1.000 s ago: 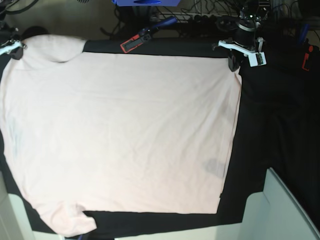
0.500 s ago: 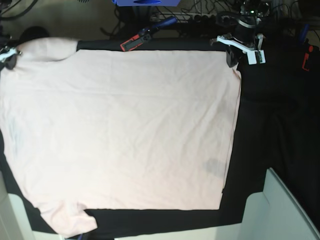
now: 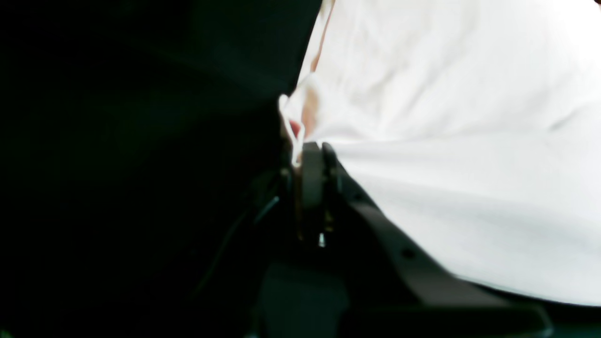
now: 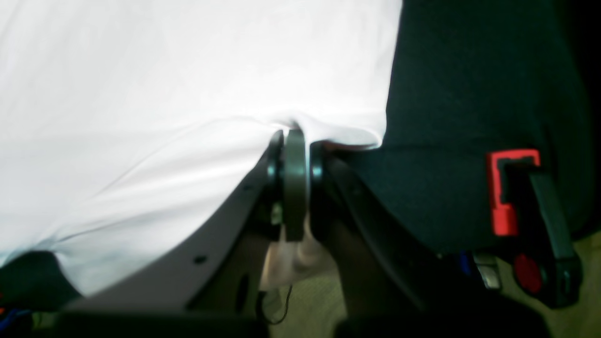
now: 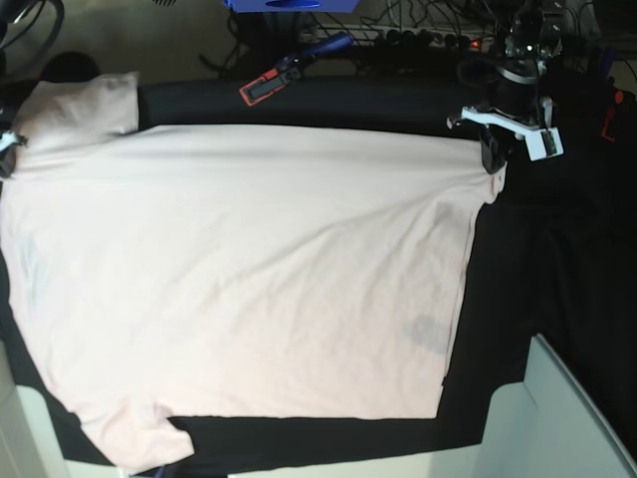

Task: Fold the T-shirt properly
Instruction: 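Lift and pull the shirt edge with both grippers to straighten it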

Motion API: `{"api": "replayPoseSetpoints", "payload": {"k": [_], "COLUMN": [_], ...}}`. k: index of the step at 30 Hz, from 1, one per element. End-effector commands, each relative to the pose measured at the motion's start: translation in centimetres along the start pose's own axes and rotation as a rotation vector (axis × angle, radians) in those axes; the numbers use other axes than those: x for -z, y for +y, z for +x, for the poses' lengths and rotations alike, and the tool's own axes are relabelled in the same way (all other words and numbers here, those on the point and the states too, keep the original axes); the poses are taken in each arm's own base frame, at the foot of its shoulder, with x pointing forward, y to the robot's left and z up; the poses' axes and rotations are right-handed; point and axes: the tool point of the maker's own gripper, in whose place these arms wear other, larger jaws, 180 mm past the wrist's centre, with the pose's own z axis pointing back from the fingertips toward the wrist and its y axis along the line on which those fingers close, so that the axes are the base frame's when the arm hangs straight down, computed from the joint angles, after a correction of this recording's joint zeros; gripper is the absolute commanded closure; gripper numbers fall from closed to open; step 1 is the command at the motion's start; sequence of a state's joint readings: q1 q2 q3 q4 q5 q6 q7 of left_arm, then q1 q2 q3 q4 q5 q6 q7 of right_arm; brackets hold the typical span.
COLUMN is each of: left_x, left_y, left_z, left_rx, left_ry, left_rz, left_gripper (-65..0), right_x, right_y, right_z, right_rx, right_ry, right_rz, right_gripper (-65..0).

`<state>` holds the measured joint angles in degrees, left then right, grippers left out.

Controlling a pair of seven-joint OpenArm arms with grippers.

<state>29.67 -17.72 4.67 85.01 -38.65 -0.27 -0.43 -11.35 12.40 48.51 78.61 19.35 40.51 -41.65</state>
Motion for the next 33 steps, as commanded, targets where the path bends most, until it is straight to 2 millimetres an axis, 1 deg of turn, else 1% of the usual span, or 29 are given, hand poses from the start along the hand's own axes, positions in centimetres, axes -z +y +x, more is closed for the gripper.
{"api": "replayPoseSetpoints", "payload": {"k": [1,5,6,8,12,14,16,18,21,23,25,29,33], "left_x": [0.0,0.1,0.5,0.8,2.0,2.4,2.9,3.2,3.4,3.4,3.4,3.4,4.0], "left_y": [0.6,0.2,0.0,-0.2,-0.8,-1.0,-1.2,-1.6,-1.7,-1.7,-1.8,-1.6,-1.9], "left_z": [1.2,1.5,1.9,1.5,1.7,2.3,3.0,3.4,3.6,3.6,3.5,3.4,4.2], "left_rx": [0.013,0.011,0.01,0.007,0.004,0.003,0.002,-0.007,-0.01,-0.01,-0.012,-0.012,-0.014], "left_ry": [-0.043,-0.051,-0.061,-0.031,0.017,0.01,-0.006,-0.019,-0.023,-0.023,-0.023,-0.02,-0.034], "left_rz": [0.014,0.007,0.001,-0.001,-0.013,-0.017,-0.023,-0.027,-0.028,-0.028,-0.028,-0.024,-0.03], "left_gripper": [0.0,0.0,0.0,0.0,0.0,0.0,0.0,0.0,0.0,0.0,0.0,0.0,0.0], "right_x": [-0.7,-0.5,-0.5,-0.6,-0.5,-0.1,-0.1,0.3,0.8,0.9,1.4,2.2,2.7], "right_y": [-1.4,-1.4,-1.3,-1.5,-1.6,-1.0,-0.9,-0.8,-0.7,-1.1,-1.4,-1.5,-1.3], "right_z": [3.0,3.7,3.9,4.6,5.7,6.0,7.3,7.7,8.3,9.0,9.2,10.3,11.5], "right_rx": [-0.029,-0.033,-0.034,-0.04,-0.05,-0.063,-0.084,-0.081,-0.068,-0.089,-0.094,-0.101,-0.094], "right_ry": [-0.064,-0.066,-0.07,-0.082,-0.098,-0.1,-0.116,-0.118,-0.125,-0.122,-0.108,-0.103,-0.115], "right_rz": [-0.034,-0.032,-0.032,-0.035,-0.034,-0.02,-0.018,-0.01,-0.004,-0.027,-0.042,-0.06,-0.056], "right_gripper": [0.0,0.0,0.0,0.0,0.0,0.0,0.0,0.0,0.0,0.0,0.0,0.0,0.0]}}
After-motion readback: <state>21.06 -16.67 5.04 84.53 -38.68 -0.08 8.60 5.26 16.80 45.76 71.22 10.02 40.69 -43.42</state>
